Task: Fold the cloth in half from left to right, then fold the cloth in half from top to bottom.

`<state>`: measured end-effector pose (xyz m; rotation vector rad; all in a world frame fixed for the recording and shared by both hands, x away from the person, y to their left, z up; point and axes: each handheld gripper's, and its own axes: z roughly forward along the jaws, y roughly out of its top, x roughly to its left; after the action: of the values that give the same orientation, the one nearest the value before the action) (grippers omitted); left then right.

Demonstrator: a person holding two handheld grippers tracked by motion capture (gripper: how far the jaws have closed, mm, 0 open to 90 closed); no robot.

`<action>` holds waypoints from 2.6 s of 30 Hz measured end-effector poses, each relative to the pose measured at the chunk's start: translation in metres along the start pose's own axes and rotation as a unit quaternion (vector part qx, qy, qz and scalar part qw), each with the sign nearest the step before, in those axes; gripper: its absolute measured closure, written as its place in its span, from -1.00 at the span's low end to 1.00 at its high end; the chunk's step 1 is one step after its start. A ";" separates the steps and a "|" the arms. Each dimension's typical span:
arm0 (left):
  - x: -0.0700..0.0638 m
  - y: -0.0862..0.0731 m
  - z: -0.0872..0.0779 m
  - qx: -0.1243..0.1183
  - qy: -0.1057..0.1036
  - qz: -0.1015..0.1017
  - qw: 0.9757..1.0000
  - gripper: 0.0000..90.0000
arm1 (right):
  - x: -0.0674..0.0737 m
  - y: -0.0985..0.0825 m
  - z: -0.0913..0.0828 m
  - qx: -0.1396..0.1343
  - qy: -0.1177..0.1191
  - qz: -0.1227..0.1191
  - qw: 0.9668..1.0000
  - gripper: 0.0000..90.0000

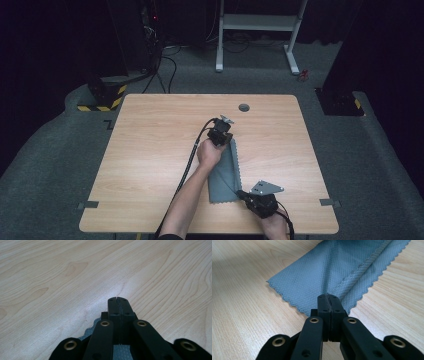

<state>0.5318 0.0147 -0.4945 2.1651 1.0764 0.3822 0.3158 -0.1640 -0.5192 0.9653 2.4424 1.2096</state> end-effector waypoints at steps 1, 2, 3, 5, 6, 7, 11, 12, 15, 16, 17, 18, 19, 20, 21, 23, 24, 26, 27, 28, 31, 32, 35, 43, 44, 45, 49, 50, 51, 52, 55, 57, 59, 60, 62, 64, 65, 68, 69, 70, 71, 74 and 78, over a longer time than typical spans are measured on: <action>-0.001 0.000 0.002 0.001 -0.001 -0.004 1.000 1.00 | 0.000 0.000 0.000 0.000 0.000 0.003 1.000 0.99; -0.001 -0.001 0.003 0.002 0.001 -0.004 1.000 1.00 | -0.001 -0.001 0.000 0.000 0.001 0.004 1.000 0.99; -0.001 -0.001 0.004 0.003 0.001 -0.005 1.000 1.00 | -0.002 -0.001 0.000 0.000 0.001 0.007 1.000 0.99; -0.001 -0.002 0.005 0.004 0.003 -0.002 1.000 1.00 | -0.003 -0.002 0.000 0.002 0.000 0.010 1.000 0.98; -0.001 -0.002 0.005 0.003 0.003 -0.003 1.000 1.00 | -0.004 -0.002 -0.001 0.003 -0.001 0.013 1.000 0.98; -0.002 -0.002 0.005 0.000 0.007 -0.003 1.000 0.99 | -0.004 -0.002 -0.001 0.004 -0.001 0.015 1.000 0.98; -0.001 0.000 -0.001 -0.009 0.005 -0.005 1.000 0.76 | -0.008 -0.002 -0.001 0.010 0.000 0.021 1.000 0.85; -0.002 0.000 -0.003 -0.013 0.003 -0.010 1.000 0.71 | -0.009 -0.002 -0.001 0.010 -0.002 0.021 1.000 0.84; -0.003 -0.001 -0.017 -0.024 0.007 -0.013 1.000 0.38 | -0.013 -0.001 -0.003 0.009 -0.008 0.025 1.000 0.79; -0.002 -0.002 -0.022 -0.027 0.008 -0.010 1.000 0.33 | -0.015 0.001 -0.005 0.007 -0.011 0.025 1.000 0.79; -0.003 -0.005 -0.030 -0.033 0.011 -0.007 0.999 0.30 | -0.017 0.002 -0.005 0.005 -0.014 0.025 1.000 0.78; -0.002 -0.008 -0.036 -0.033 0.014 0.001 0.999 0.25 | -0.020 0.004 -0.007 0.002 -0.018 0.025 1.000 0.77; -0.003 -0.012 -0.043 -0.031 0.013 0.002 0.999 0.22 | -0.023 0.007 -0.008 0.001 -0.022 0.025 0.999 0.76; -0.005 -0.018 -0.049 -0.030 0.014 0.007 0.999 0.18 | -0.025 0.009 -0.009 0.000 -0.025 0.024 0.999 0.75; -0.007 -0.023 -0.055 -0.029 0.015 0.014 0.999 0.14 | -0.029 0.012 -0.008 -0.001 -0.030 0.019 0.999 0.74; -0.012 -0.038 -0.067 -0.029 0.011 0.023 0.999 0.09 | -0.034 0.018 -0.006 0.004 -0.036 0.018 0.999 0.71; -0.014 -0.046 -0.072 -0.023 0.010 0.029 0.999 0.08 | -0.037 0.020 -0.004 0.006 -0.038 0.016 0.999 0.70; -0.020 -0.061 -0.081 -0.015 0.009 0.032 0.999 0.07 | -0.042 0.026 0.002 0.011 -0.035 0.014 0.999 0.68; -0.022 -0.068 -0.085 -0.012 0.003 0.030 0.999 0.07 | -0.044 0.027 0.004 0.012 -0.033 0.012 0.999 0.68; -0.026 -0.078 -0.090 -0.009 -0.001 0.028 1.000 0.05 | -0.045 0.029 0.008 0.012 -0.031 0.010 0.999 0.67; -0.034 -0.096 -0.099 -0.007 -0.013 0.025 1.000 -0.01 | -0.046 0.033 0.018 0.021 -0.028 0.000 0.999 0.65; -0.038 -0.102 -0.102 -0.010 -0.016 0.024 1.000 -0.02 | -0.046 0.034 0.021 0.025 -0.027 -0.003 0.999 0.64; -0.047 -0.117 -0.109 -0.021 -0.016 0.021 0.999 -0.05 | -0.045 0.036 0.028 0.029 -0.024 -0.011 0.999 0.60; -0.062 -0.143 -0.109 -0.009 0.006 0.029 1.000 -0.08 | -0.042 0.037 0.034 0.039 -0.020 -0.020 0.999 0.54; -0.063 -0.145 -0.109 -0.007 0.010 0.031 0.999 -0.08 | -0.042 0.037 0.034 0.041 -0.020 -0.018 0.999 0.54; -0.064 -0.148 -0.109 0.000 0.017 0.040 0.999 -0.08 | -0.043 0.037 0.034 0.043 -0.020 -0.019 0.999 0.53; -0.062 -0.158 -0.116 -0.014 0.017 0.037 0.999 -0.04 | -0.046 0.034 0.036 0.051 -0.023 -0.025 0.998 0.50; -0.061 -0.161 -0.117 -0.016 0.017 0.037 0.999 -0.04 | -0.047 0.033 0.036 0.051 -0.021 -0.021 0.998 0.49; -0.060 -0.163 -0.118 -0.022 0.017 0.034 0.999 -0.04 | -0.048 0.033 0.035 0.050 -0.022 -0.023 0.998 0.49; -0.059 -0.165 -0.120 -0.022 0.014 0.032 0.999 -0.03 | -0.049 0.032 0.035 0.049 -0.020 -0.023 0.998 0.48; -0.057 -0.168 -0.122 -0.023 0.012 0.027 0.999 0.00 | -0.050 0.031 0.034 0.047 -0.019 -0.025 0.998 0.47; -0.058 -0.170 -0.123 -0.026 0.014 0.025 0.999 0.02 | -0.051 0.030 0.034 0.044 -0.018 -0.026 0.999 0.46; -0.061 -0.173 -0.124 -0.033 0.021 0.029 0.999 0.05 | -0.052 0.030 0.034 0.042 -0.016 -0.028 0.999 0.44; -0.061 -0.174 -0.124 -0.037 0.023 0.033 0.999 0.06 | -0.053 0.030 0.034 0.042 -0.015 -0.028 0.999 0.43; -0.065 -0.177 -0.125 -0.047 0.033 0.032 0.998 0.07 | -0.054 0.028 0.033 0.039 -0.013 -0.029 0.999 0.43; -0.065 -0.179 -0.126 -0.050 0.037 0.031 0.998 0.07 | -0.055 0.028 0.033 0.036 -0.017 -0.021 0.999 0.40; -0.065 -0.179 -0.126 -0.050 0.035 0.027 0.998 0.07 | -0.056 0.028 0.033 0.037 -0.018 -0.020 0.999 0.39; -0.065 -0.180 -0.126 -0.052 0.033 0.021 0.998 0.07 | -0.056 0.029 0.032 0.042 -0.023 -0.023 0.999 0.38; -0.065 -0.180 -0.126 -0.054 0.034 0.024 0.998 0.07 | -0.056 0.029 0.032 0.043 -0.023 -0.021 0.999 0.37; -0.065 -0.181 -0.126 -0.056 0.035 0.022 0.998 0.07 | -0.056 0.029 0.032 0.042 -0.025 -0.020 0.999 0.37; -0.064 -0.181 -0.126 -0.058 0.034 0.019 0.998 0.07 | -0.056 0.029 0.032 0.042 -0.026 -0.019 0.999 0.37; -0.061 -0.180 -0.127 -0.051 0.020 0.016 0.998 0.06 | -0.054 0.030 0.032 0.046 -0.031 -0.024 0.998 0.38; -0.053 -0.171 -0.122 -0.051 0.008 0.019 0.998 0.03 | -0.055 0.031 0.033 0.042 -0.027 -0.021 0.999 0.57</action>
<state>0.3349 0.1003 -0.5209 2.0981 1.0039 0.4632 0.3869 -0.1670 -0.5194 0.9519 2.4769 1.0614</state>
